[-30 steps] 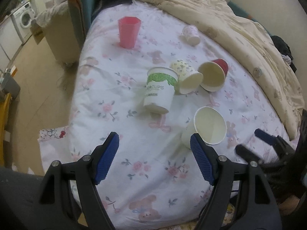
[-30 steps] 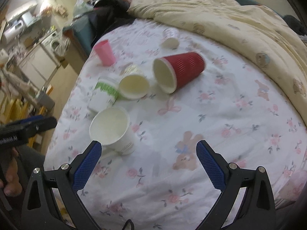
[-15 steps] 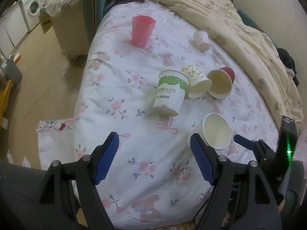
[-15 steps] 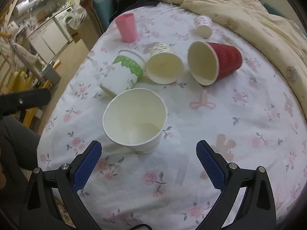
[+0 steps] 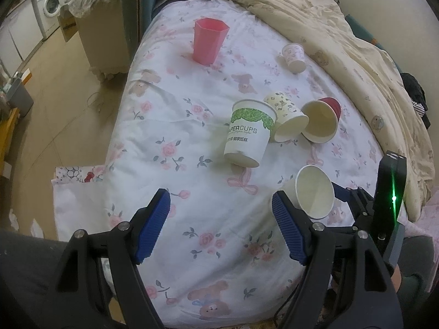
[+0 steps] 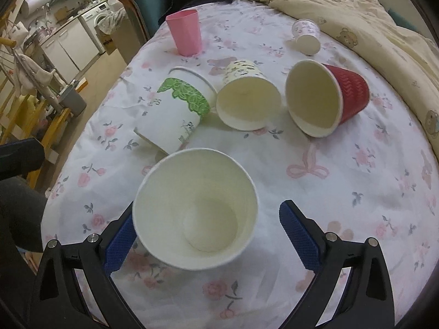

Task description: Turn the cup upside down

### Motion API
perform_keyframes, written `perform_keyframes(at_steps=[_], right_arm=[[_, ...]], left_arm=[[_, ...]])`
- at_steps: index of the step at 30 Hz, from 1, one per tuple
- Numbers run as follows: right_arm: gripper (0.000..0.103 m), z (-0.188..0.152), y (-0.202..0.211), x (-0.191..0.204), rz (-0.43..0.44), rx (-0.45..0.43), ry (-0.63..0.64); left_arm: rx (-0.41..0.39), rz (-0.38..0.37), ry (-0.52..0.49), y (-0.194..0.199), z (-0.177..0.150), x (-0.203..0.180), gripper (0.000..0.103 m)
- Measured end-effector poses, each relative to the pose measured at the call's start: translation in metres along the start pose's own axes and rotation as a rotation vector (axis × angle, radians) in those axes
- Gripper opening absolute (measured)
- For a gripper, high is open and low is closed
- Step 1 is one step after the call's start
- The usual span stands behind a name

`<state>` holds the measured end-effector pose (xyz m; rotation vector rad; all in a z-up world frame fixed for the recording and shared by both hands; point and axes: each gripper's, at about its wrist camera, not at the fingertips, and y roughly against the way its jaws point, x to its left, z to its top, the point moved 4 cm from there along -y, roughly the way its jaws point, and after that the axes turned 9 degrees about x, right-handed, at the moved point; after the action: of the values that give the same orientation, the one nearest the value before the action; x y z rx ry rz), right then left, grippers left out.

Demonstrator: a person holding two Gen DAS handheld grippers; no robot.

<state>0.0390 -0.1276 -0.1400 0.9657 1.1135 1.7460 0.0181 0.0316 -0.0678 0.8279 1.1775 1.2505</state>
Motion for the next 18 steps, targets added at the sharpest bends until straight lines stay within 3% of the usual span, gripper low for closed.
perform_keyframes(at_steps=[2, 4, 6, 18], right_arm=[[0.097, 0.001, -0.002, 0.001, 0.004, -0.003, 0.003], [0.077, 0.002, -0.003, 0.001, 0.025, 0.007, 0.000], [0.066, 0.002, -0.002, -0.001, 0.041, 0.016, -0.001], [0.063, 0.001, 0.080, -0.013, 0.156, -0.039, -0.016]], left_arm=[[-0.001, 0.001, -0.003, 0.000, 0.001, -0.001, 0.074], [-0.001, 0.003, -0.007, -0.001, 0.001, -0.002, 0.074], [-0.001, -0.003, -0.005, -0.001, 0.001, -0.002, 0.074], [-0.015, 0.000, -0.028, -0.001, 0.003, -0.014, 0.074]])
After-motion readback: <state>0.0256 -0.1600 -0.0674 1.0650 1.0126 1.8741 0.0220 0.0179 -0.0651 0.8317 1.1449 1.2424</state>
